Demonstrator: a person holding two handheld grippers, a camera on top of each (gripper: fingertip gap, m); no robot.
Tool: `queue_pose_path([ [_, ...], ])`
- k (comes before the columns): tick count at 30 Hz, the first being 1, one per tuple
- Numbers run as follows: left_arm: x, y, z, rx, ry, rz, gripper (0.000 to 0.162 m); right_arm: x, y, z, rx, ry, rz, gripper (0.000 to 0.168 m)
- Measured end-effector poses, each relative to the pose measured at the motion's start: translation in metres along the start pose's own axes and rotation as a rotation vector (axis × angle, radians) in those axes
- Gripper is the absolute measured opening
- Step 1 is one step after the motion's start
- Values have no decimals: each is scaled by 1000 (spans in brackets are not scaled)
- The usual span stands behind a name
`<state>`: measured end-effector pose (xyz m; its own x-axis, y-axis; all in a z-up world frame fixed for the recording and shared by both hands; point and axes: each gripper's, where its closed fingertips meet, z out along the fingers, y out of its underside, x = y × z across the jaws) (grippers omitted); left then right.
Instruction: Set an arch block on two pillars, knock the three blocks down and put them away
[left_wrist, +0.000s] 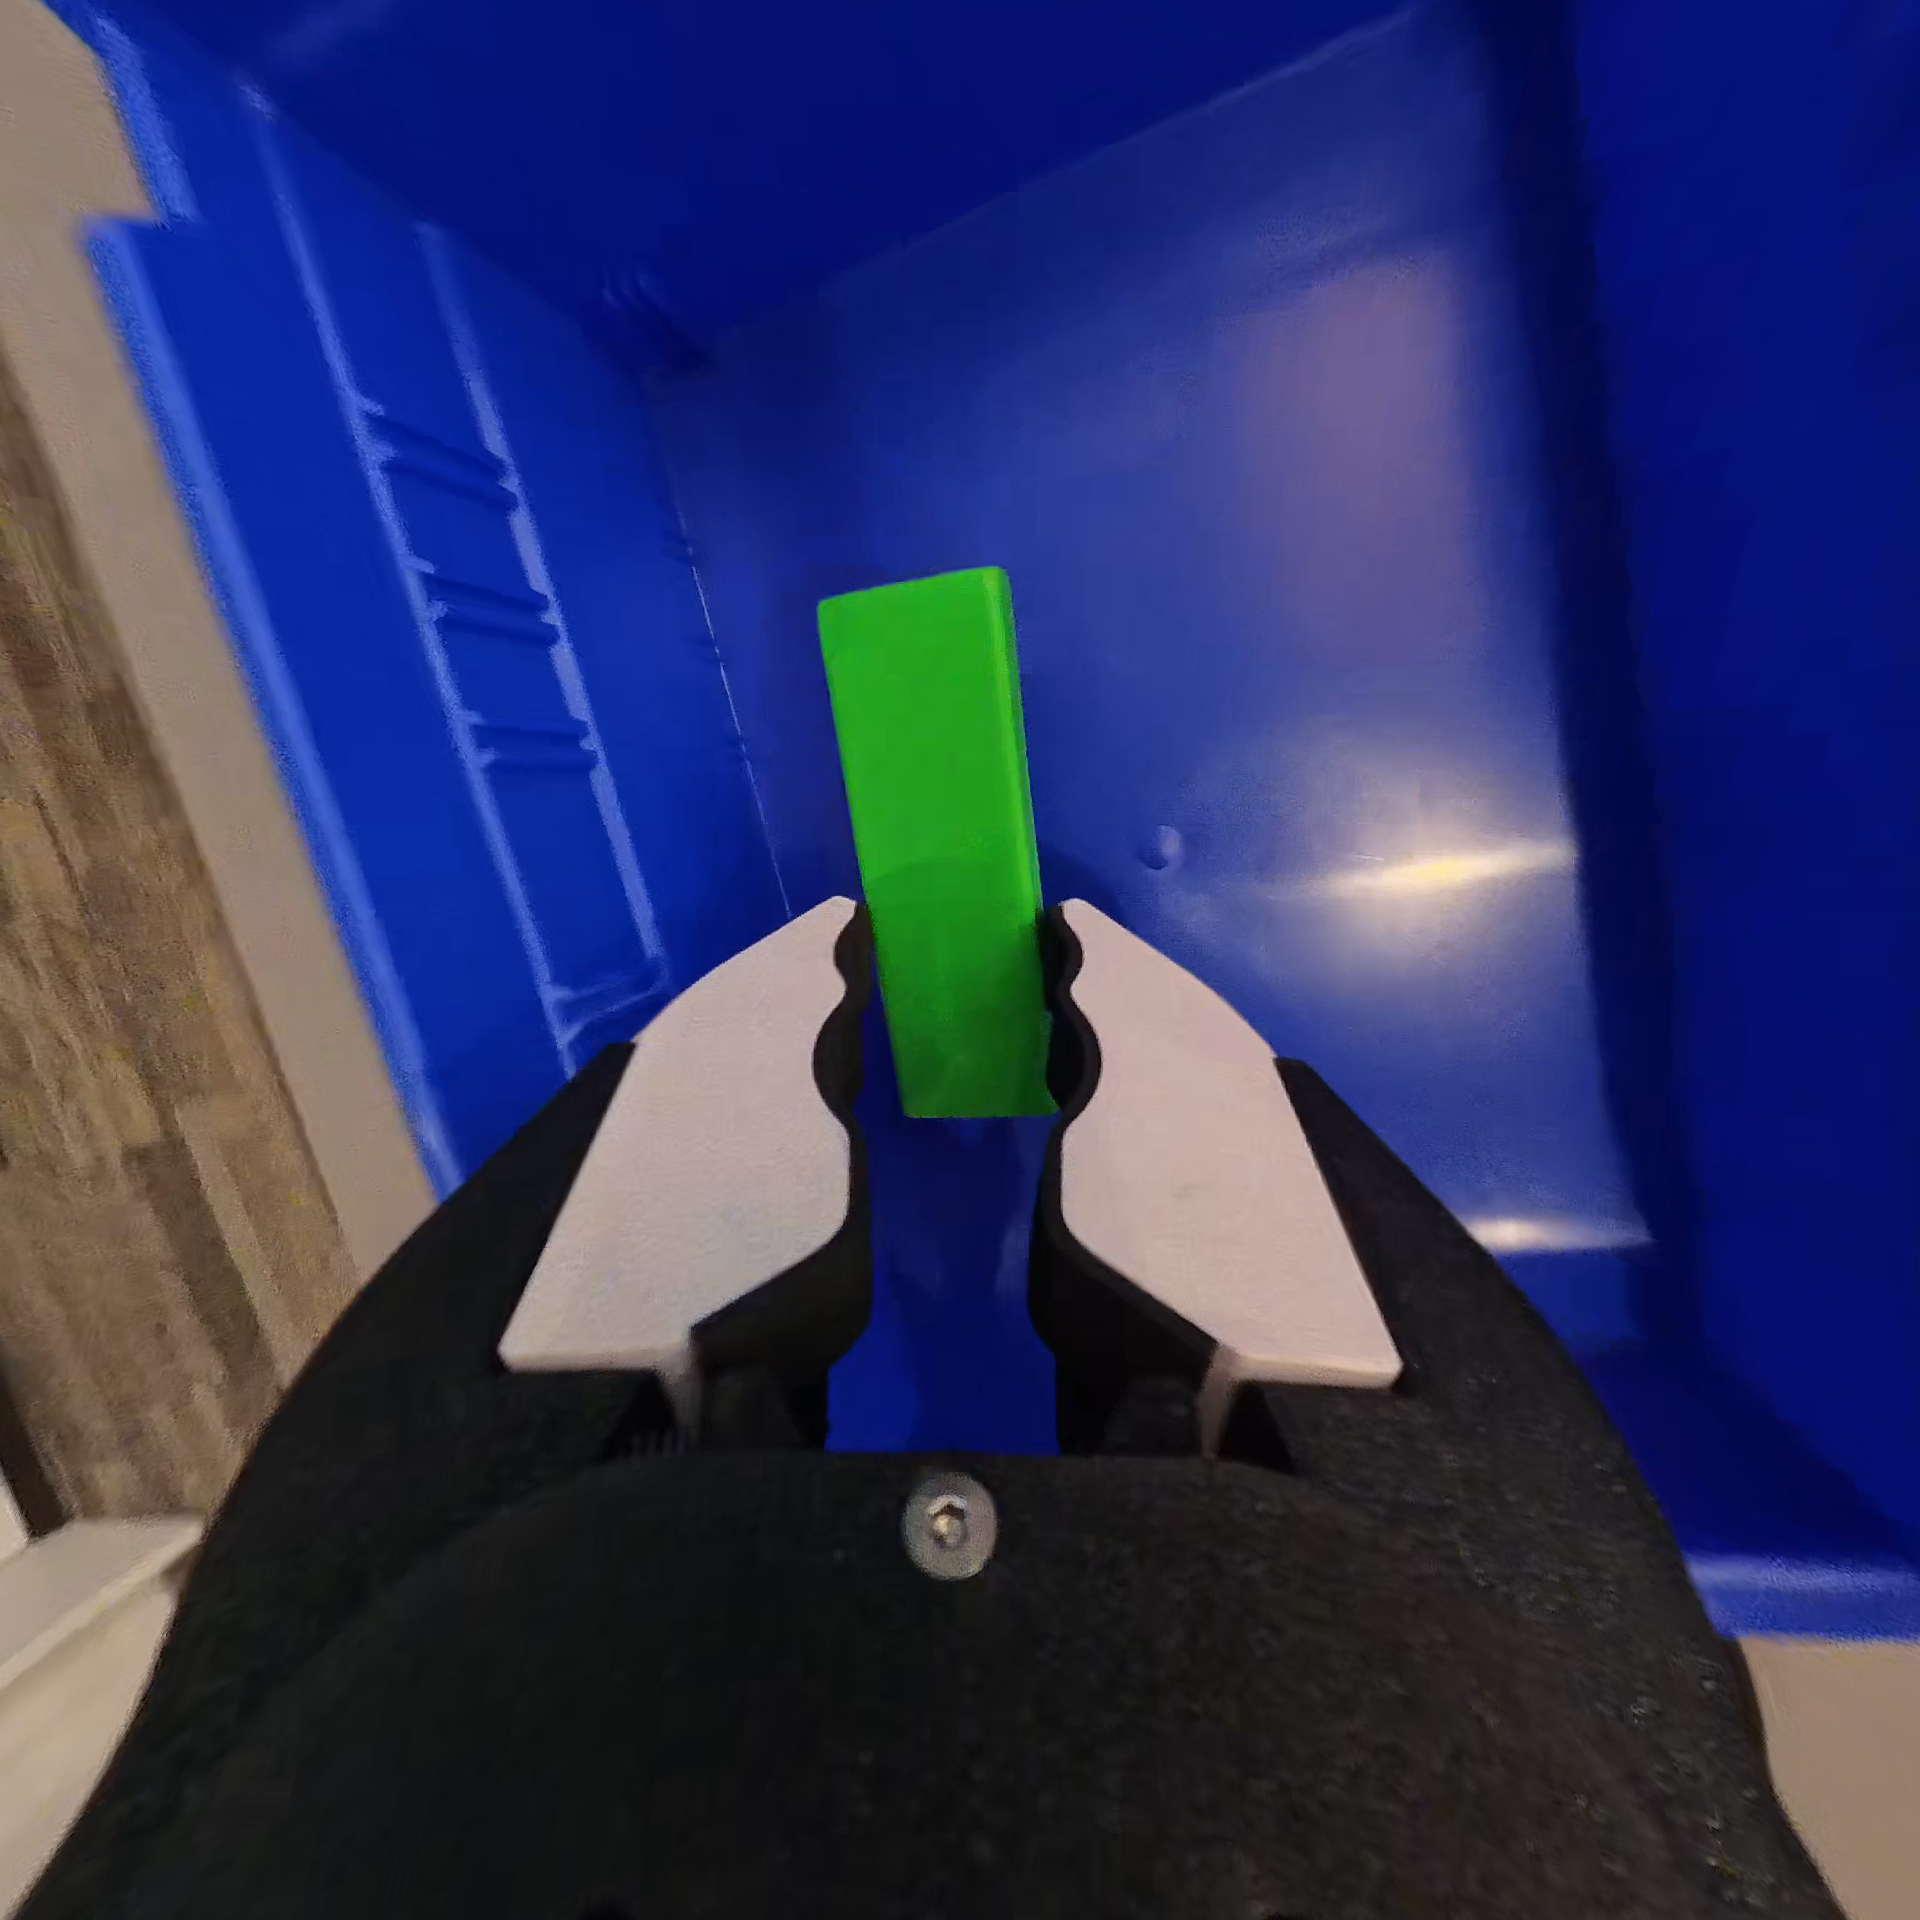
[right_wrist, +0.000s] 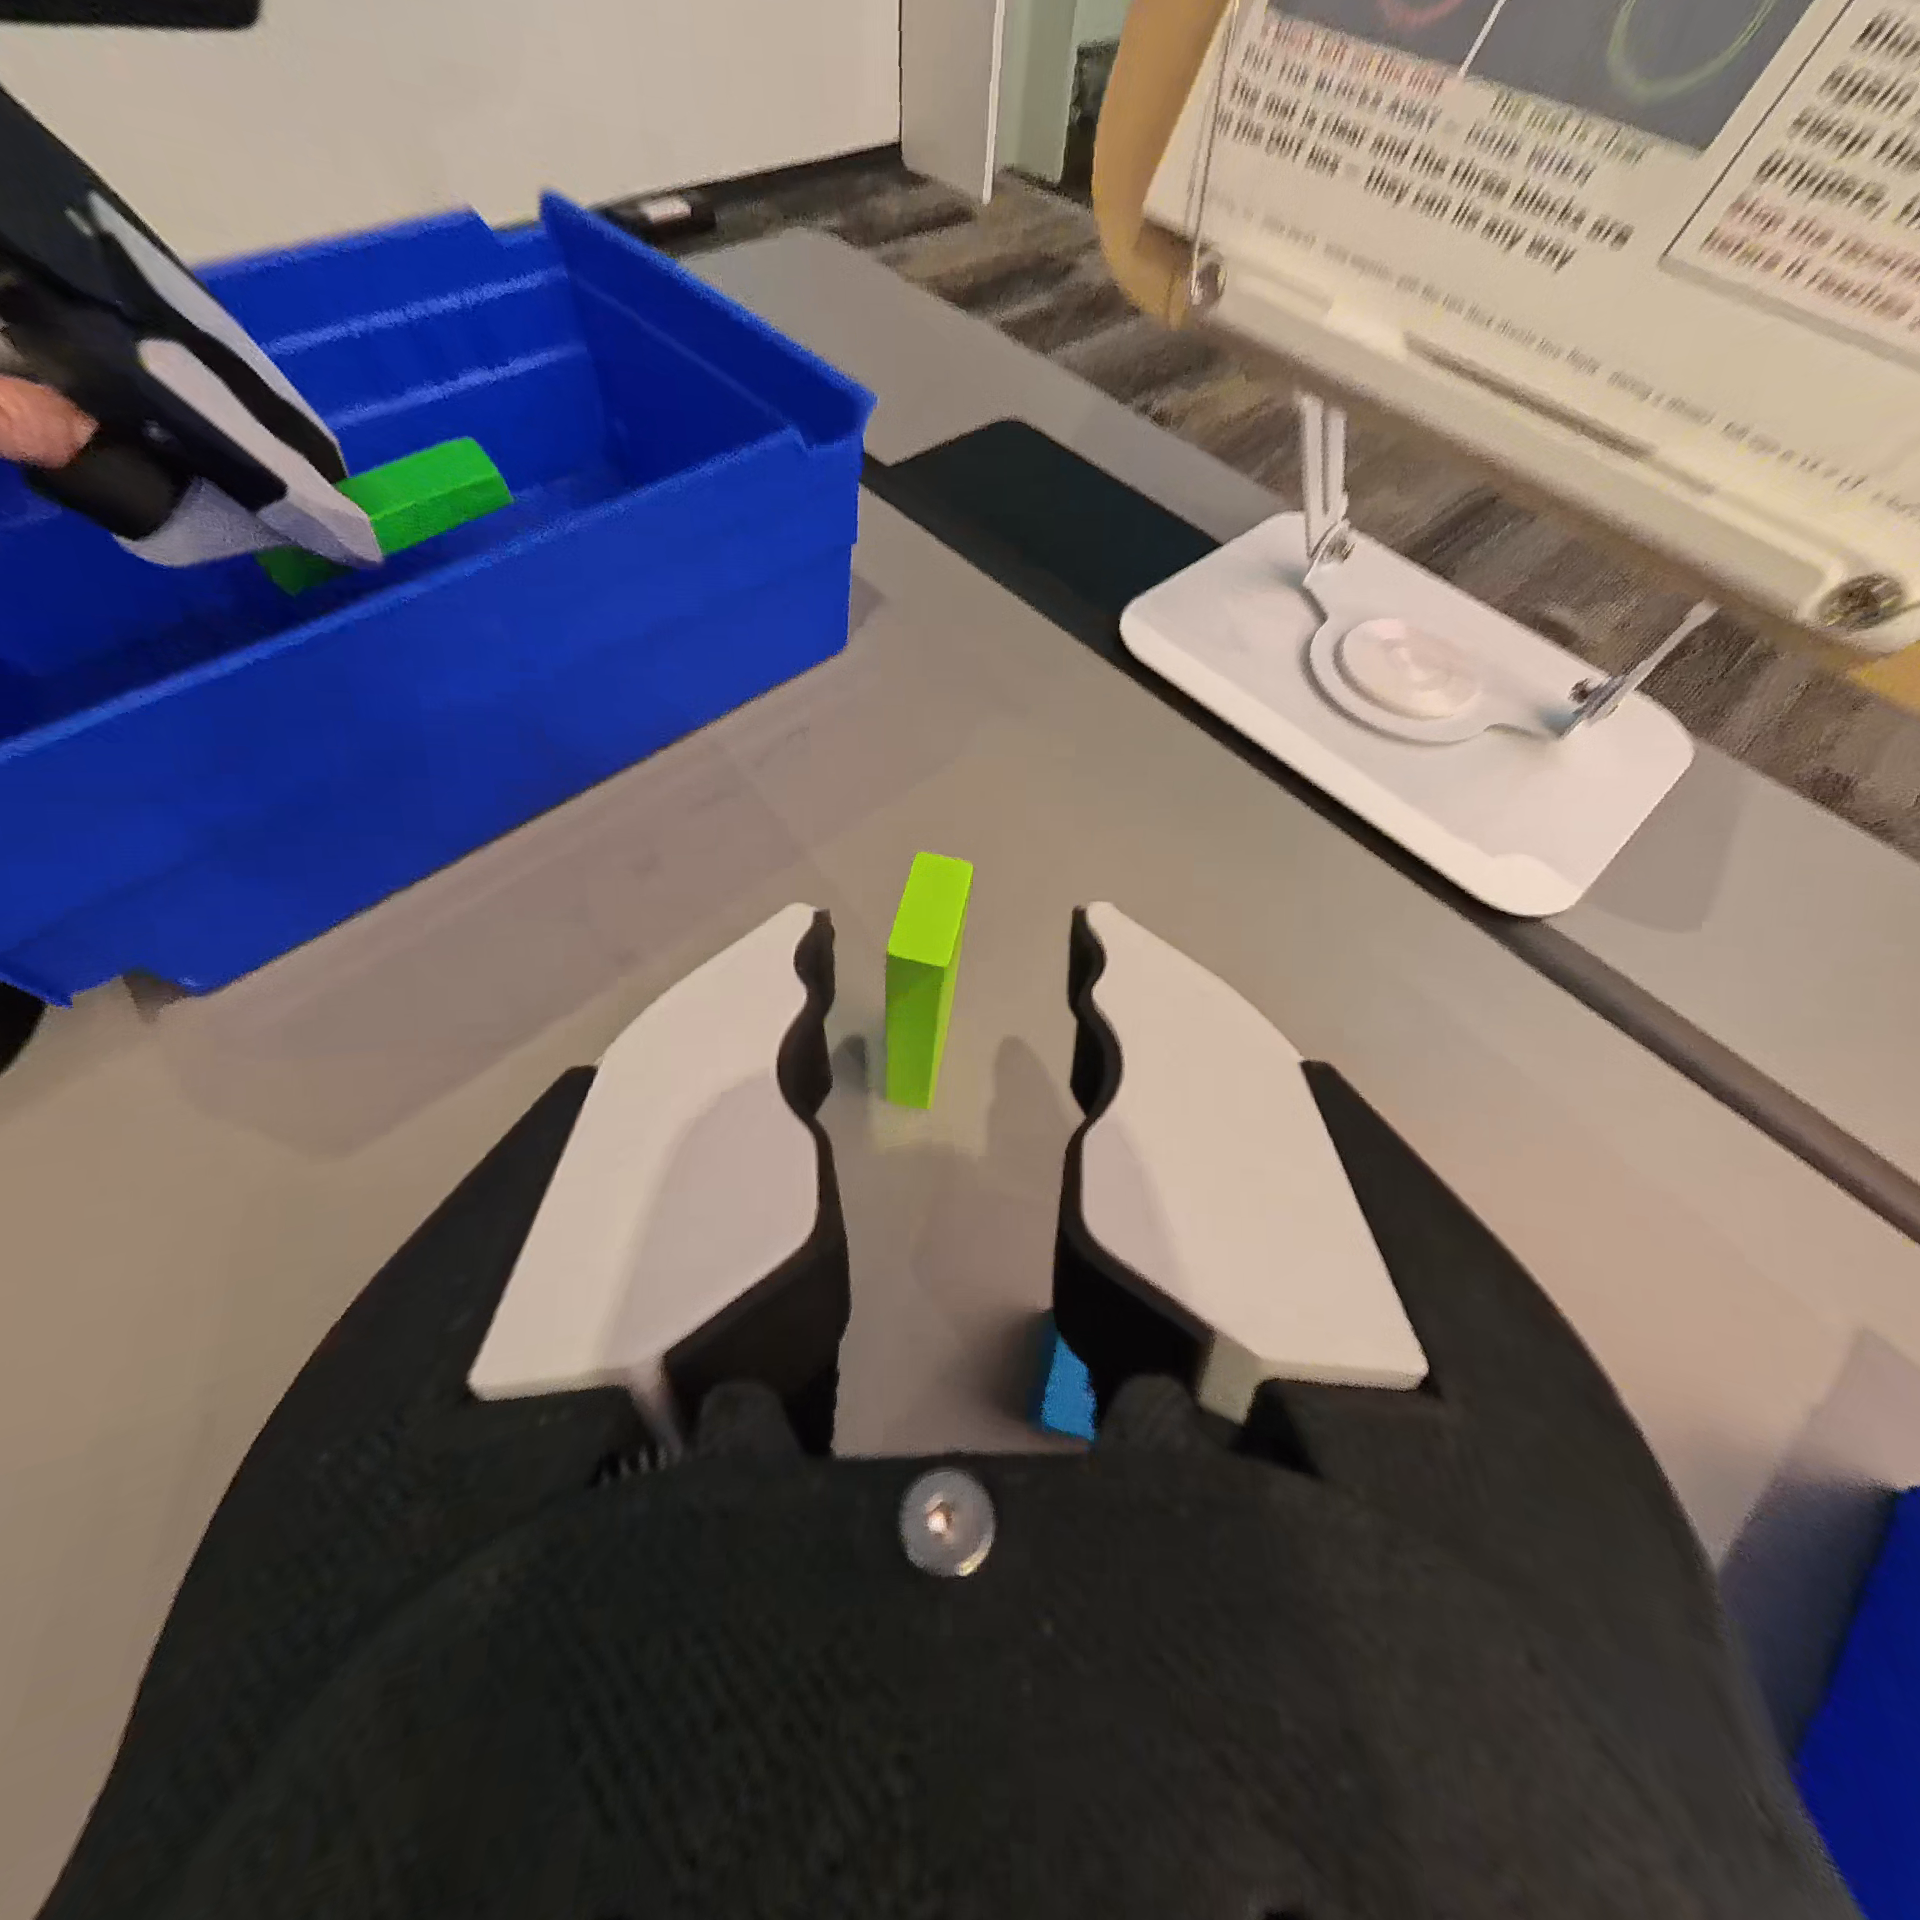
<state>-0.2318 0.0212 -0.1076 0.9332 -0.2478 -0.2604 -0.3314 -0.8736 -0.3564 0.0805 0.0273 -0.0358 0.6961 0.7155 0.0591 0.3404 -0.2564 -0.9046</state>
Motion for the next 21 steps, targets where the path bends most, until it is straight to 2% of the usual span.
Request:
queue_pose_path([
  [4, 30, -23, -69, 264, 49, 44, 32, -19, -35, -26, 138, -75, 56, 44],
  [8, 103, -47, -143, 529, 136, 196, 32, -58, -72, -59, 306, -335, 247, 45],
  [10, 143, -53, -169, 639, 182, 264, 32, -66, -82, -69, 372, -407, 314, 45],
  [13, 186, -55, -188, 706, 161, 359, 31, -67, -80, -70, 370, -455, 386, 44],
  [19, 235, -65, -196, 789, 180, 422, 31, -82, -71, -65, 295, -575, 471, 45],
  [20, 240, -64, -192, 777, 185, 442, 32, -86, -70, -65, 279, -607, 467, 42],
  [21, 239, -66, -189, 776, 153, 442, 31, -90, -65, -63, 239, -622, 448, 25],
])
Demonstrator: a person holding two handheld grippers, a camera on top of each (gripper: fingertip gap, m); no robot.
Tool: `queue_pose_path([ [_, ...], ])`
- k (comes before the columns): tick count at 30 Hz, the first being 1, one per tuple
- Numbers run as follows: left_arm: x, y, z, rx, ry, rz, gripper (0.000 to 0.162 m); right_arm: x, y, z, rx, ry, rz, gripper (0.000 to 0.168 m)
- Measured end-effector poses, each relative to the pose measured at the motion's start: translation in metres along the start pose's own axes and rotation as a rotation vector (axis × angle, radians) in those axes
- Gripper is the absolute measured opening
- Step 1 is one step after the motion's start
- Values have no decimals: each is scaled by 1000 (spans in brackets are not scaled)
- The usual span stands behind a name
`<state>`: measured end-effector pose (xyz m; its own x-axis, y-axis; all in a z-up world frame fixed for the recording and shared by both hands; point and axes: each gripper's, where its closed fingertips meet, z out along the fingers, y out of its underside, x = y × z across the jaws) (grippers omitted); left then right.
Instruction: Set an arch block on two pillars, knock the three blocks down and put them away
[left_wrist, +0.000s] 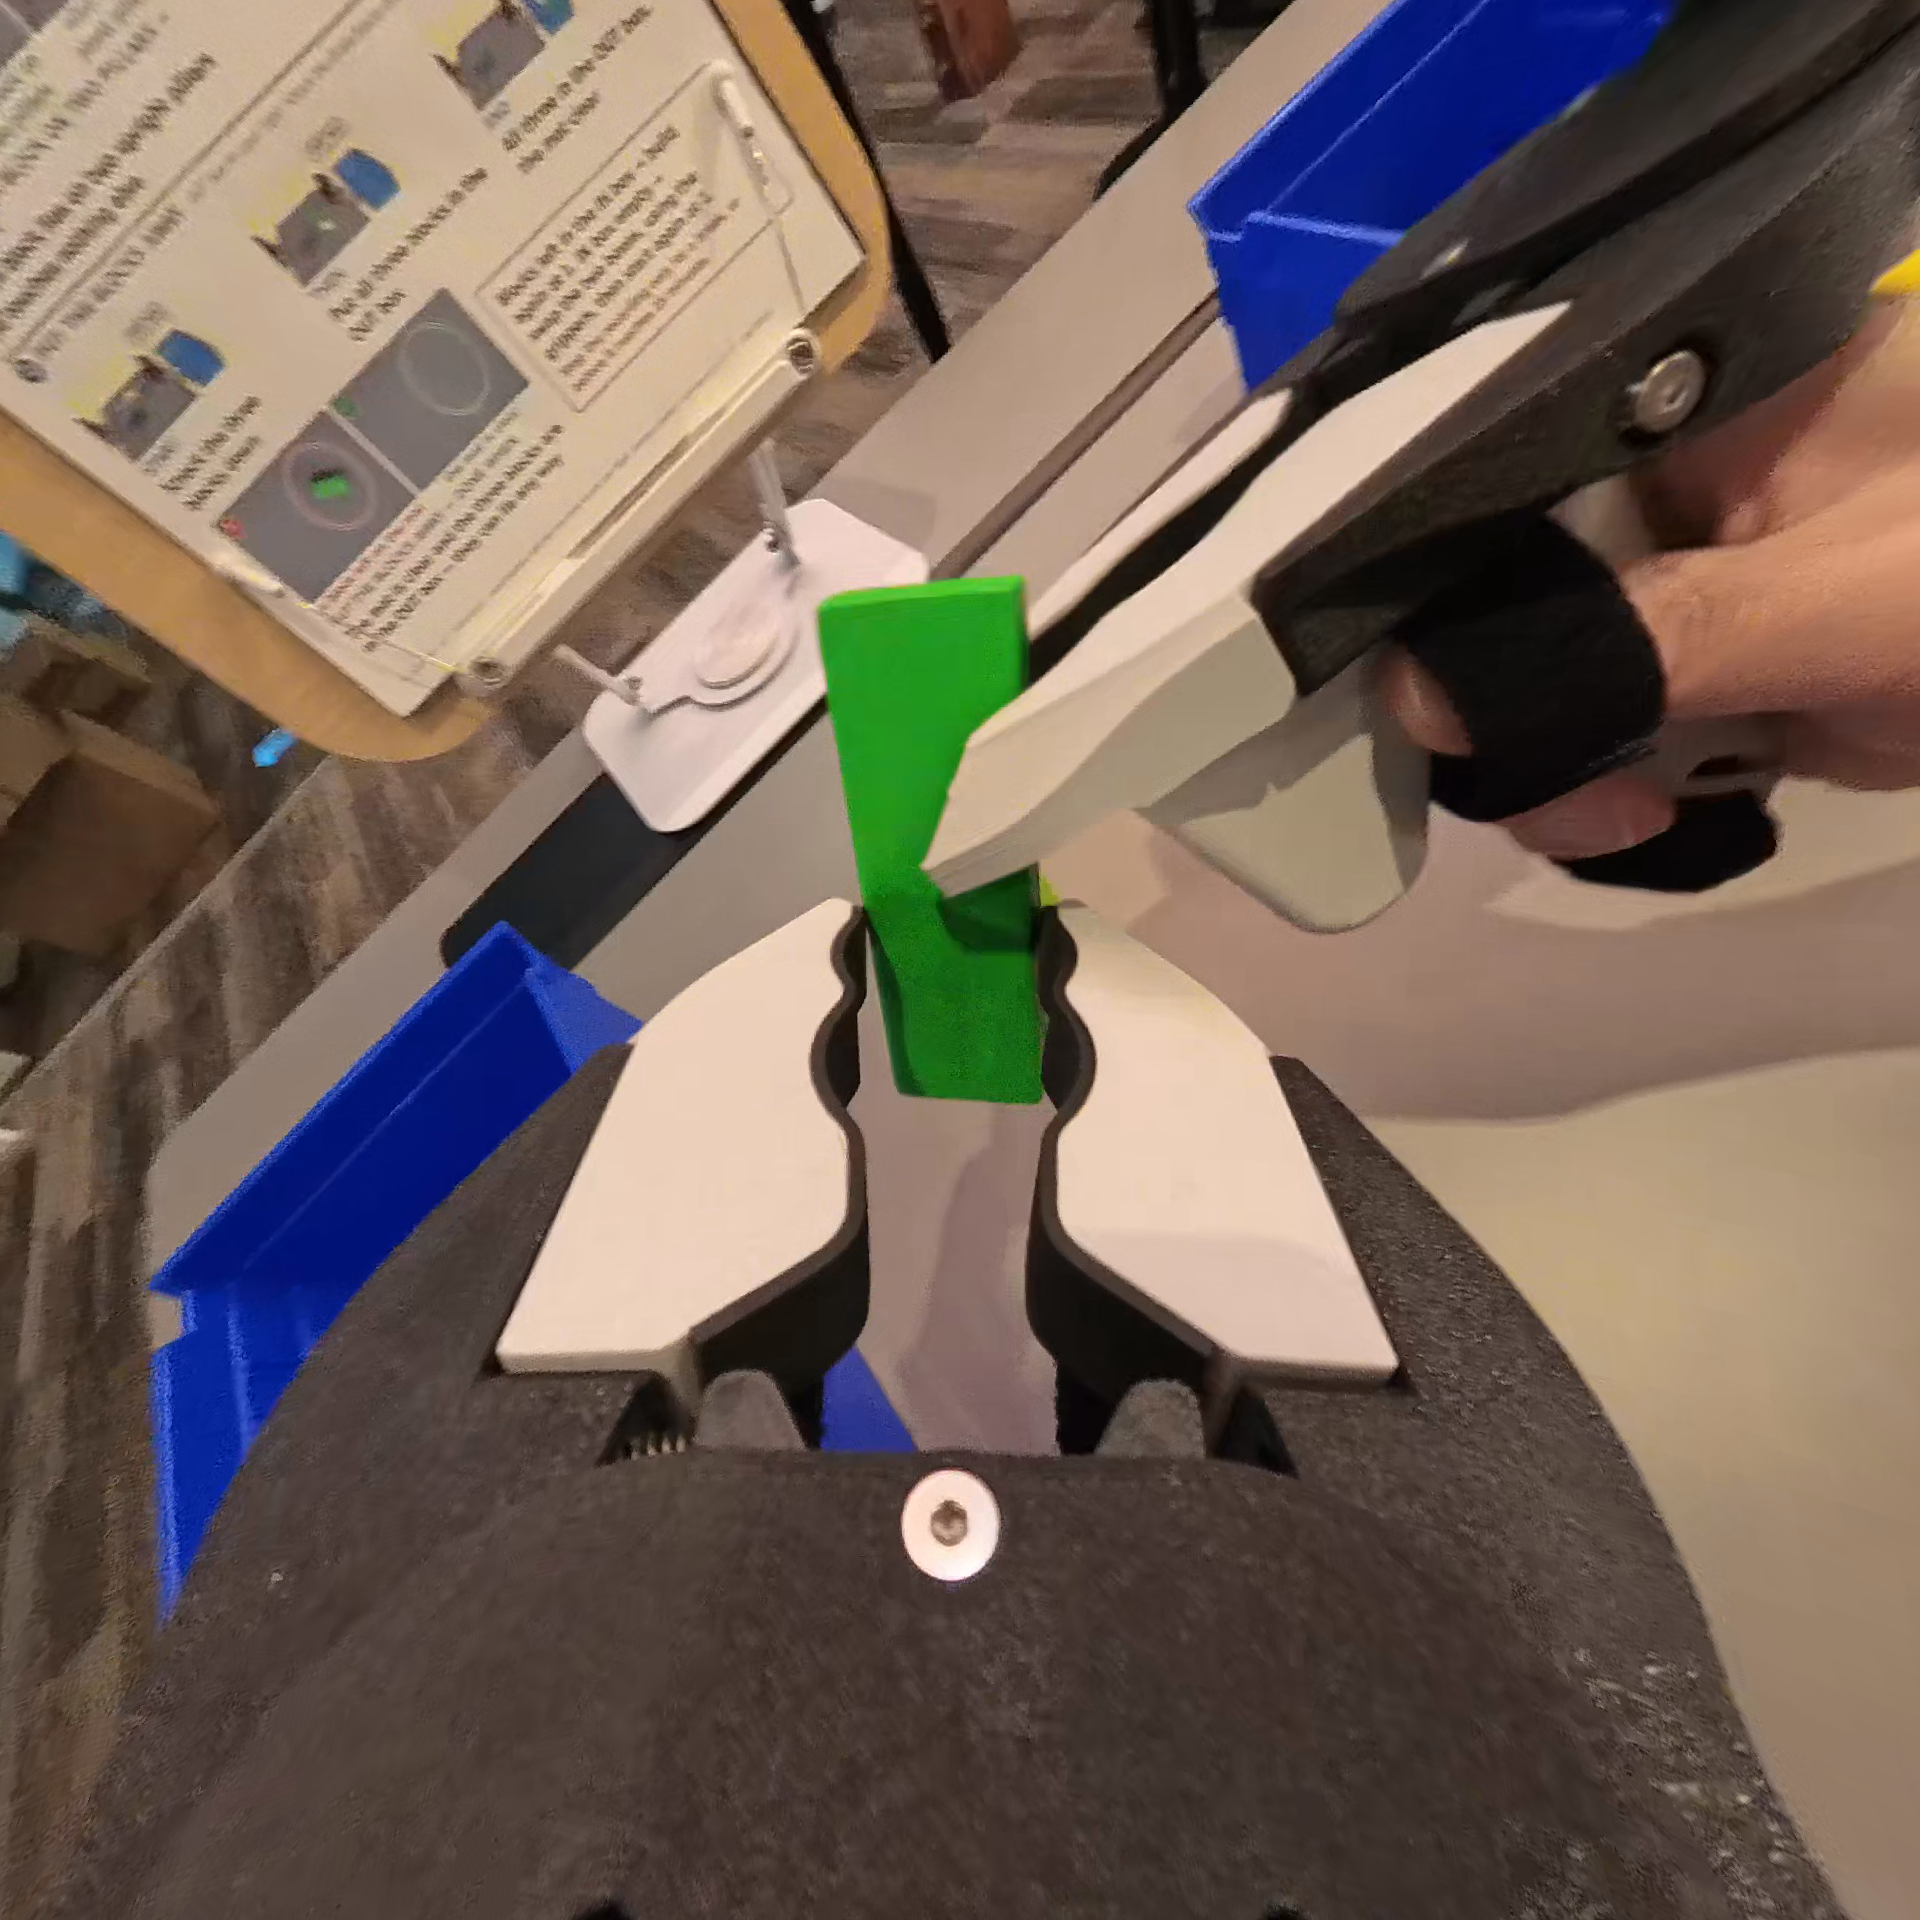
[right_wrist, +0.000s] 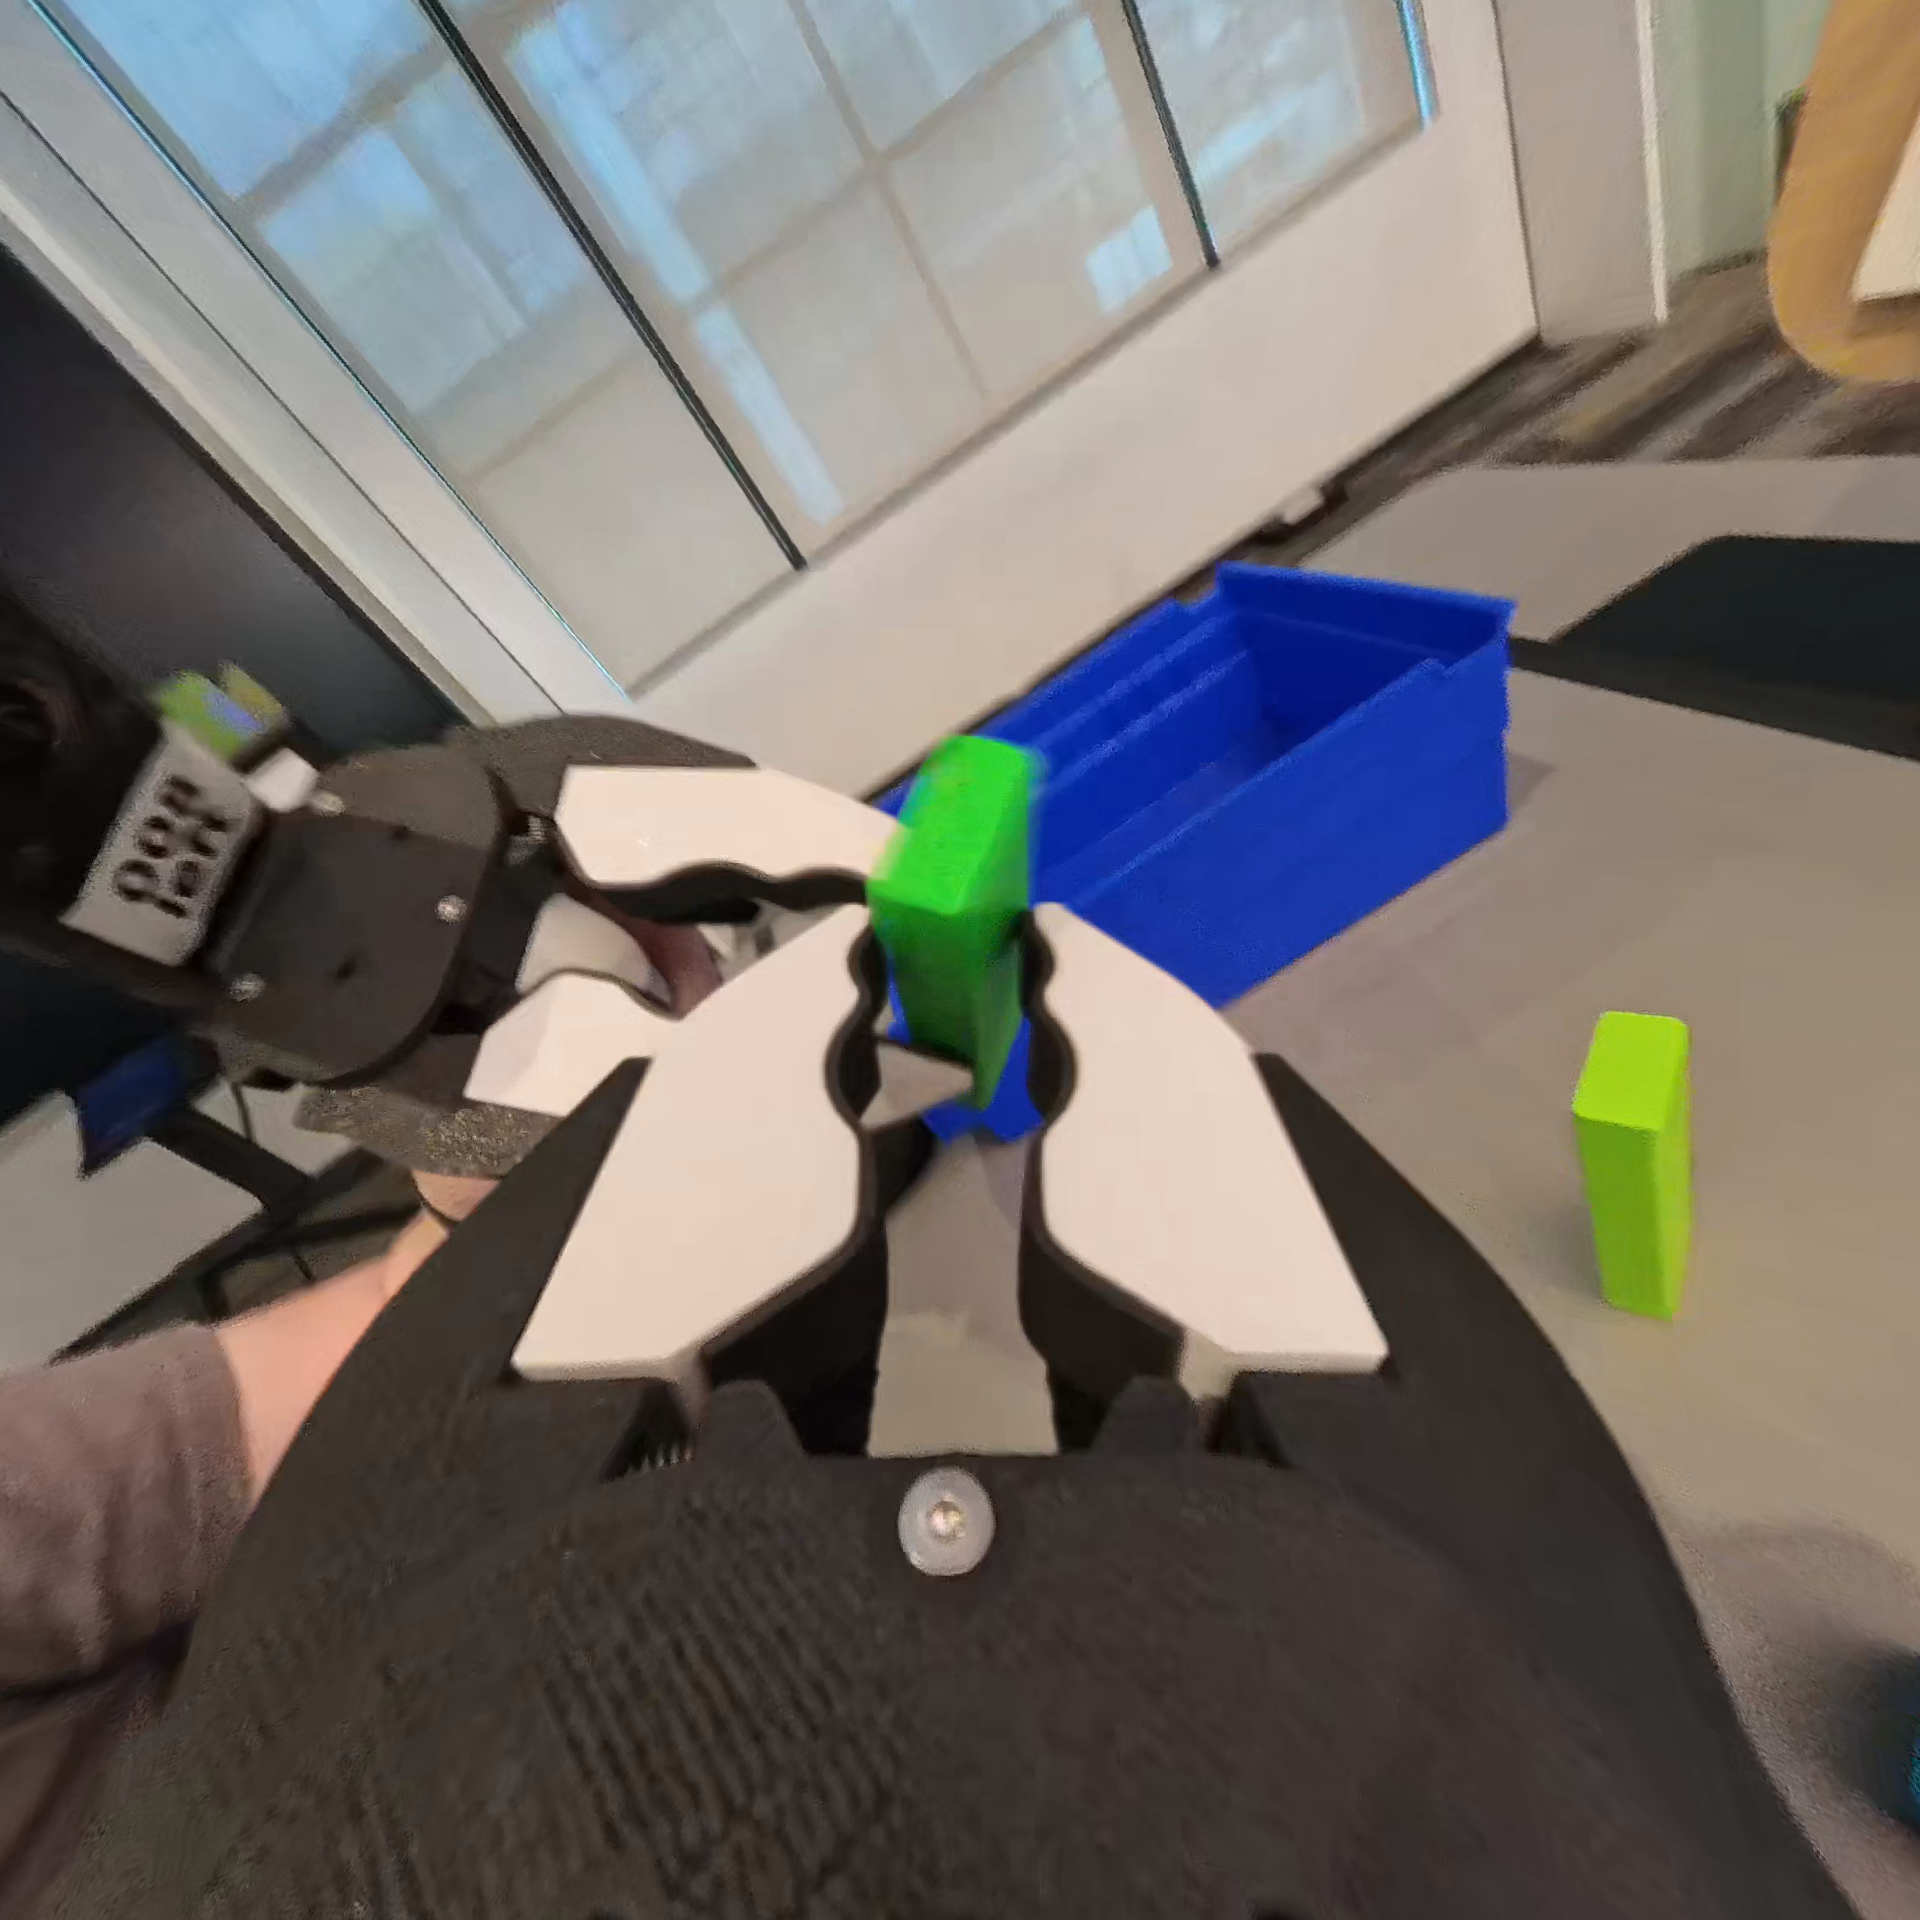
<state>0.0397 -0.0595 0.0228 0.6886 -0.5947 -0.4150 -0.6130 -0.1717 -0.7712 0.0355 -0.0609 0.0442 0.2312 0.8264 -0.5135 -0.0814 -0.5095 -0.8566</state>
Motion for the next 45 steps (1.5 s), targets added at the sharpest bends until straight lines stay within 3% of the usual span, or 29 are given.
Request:
queue_pose_path([
  [3, -11, 2, 1, 42, -106, 9, 31, 23, -3, -7, -40, 98, -113, 17],
  [7, -9, 20, -1, 0, -66, -46, 34, 103, -25, -43, 32, 467, -275, 17],
  [10, -4, 35, -1, -34, -6, -88, 35, 150, -2, -50, -72, 613, -254, 17],
  [15, -1, 53, 1, -75, 16, -104, 35, 188, 34, -50, -302, 771, -332, 17],
  [27, 10, 70, 6, -123, 59, -96, 35, 201, 59, -44, -430, 762, -269, 17],
  [41, 15, 78, 13, -142, 94, -116, 35, 201, 58, -30, -451, 747, -292, 18],
  [43, 13, 78, 13, -143, 87, -113, 35, 199, 58, -28, -457, 722, -281, 24],
  [45, 5, 79, 11, -138, 54, -116, 35, 193, 49, -32, -467, 718, -289, 43],
])
